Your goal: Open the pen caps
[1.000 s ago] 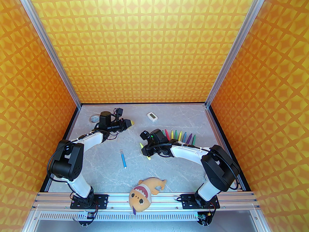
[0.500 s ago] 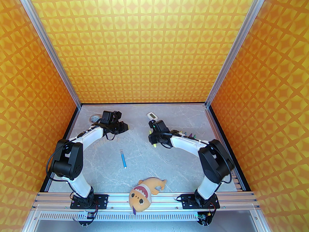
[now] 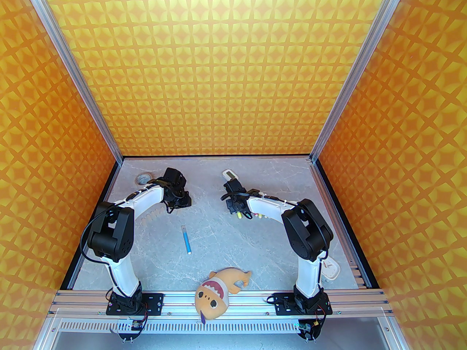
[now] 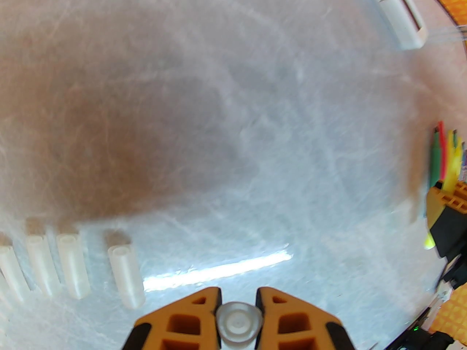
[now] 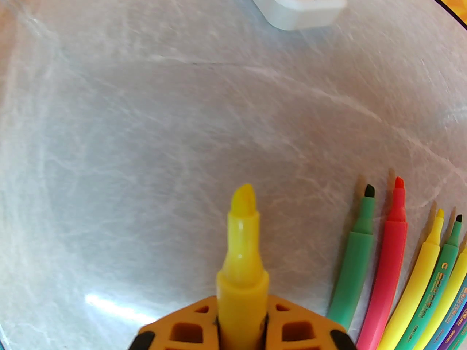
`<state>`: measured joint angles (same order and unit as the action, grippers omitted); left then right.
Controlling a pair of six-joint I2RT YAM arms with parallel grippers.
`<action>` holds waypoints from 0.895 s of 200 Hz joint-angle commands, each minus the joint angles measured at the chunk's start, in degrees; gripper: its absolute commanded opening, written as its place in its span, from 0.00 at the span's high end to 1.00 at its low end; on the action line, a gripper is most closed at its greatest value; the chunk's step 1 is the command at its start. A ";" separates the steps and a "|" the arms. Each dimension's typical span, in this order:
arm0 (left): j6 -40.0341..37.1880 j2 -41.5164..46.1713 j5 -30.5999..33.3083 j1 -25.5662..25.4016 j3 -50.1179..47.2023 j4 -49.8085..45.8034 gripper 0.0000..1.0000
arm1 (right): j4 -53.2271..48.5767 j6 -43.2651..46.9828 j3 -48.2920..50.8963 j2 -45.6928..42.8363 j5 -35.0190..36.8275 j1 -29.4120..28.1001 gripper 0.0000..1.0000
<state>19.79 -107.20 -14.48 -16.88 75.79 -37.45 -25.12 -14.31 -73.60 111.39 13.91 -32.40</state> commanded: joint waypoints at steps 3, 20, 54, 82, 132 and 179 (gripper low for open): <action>-1.86 -1.96 3.35 -0.43 2.30 -4.50 1.00 | -1.27 -1.12 -1.89 1.45 2.57 1.10 1.00; -2.15 -2.75 3.93 -0.64 2.72 -5.32 1.00 | -1.19 -1.10 -1.82 1.95 2.63 1.61 1.00; -2.30 -4.27 4.51 -0.85 3.43 -6.32 0.97 | -1.17 -1.15 -1.81 3.01 2.61 2.30 1.00; -2.48 -5.54 5.21 -0.95 4.10 -7.11 0.95 | -0.99 -1.29 -1.76 3.45 2.61 2.50 0.98; -2.96 -7.47 5.60 -1.24 4.72 -7.86 0.89 | -0.99 -1.10 -1.70 3.91 2.83 2.56 0.92; -3.09 -7.95 5.95 -1.43 5.17 -7.90 0.82 | -1.44 -1.08 -1.72 4.46 3.49 2.70 0.87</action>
<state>17.67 -113.86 -9.74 -17.82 79.22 -44.14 -25.36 -14.74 -74.26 114.54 15.75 -30.17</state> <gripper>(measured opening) 0.175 0.168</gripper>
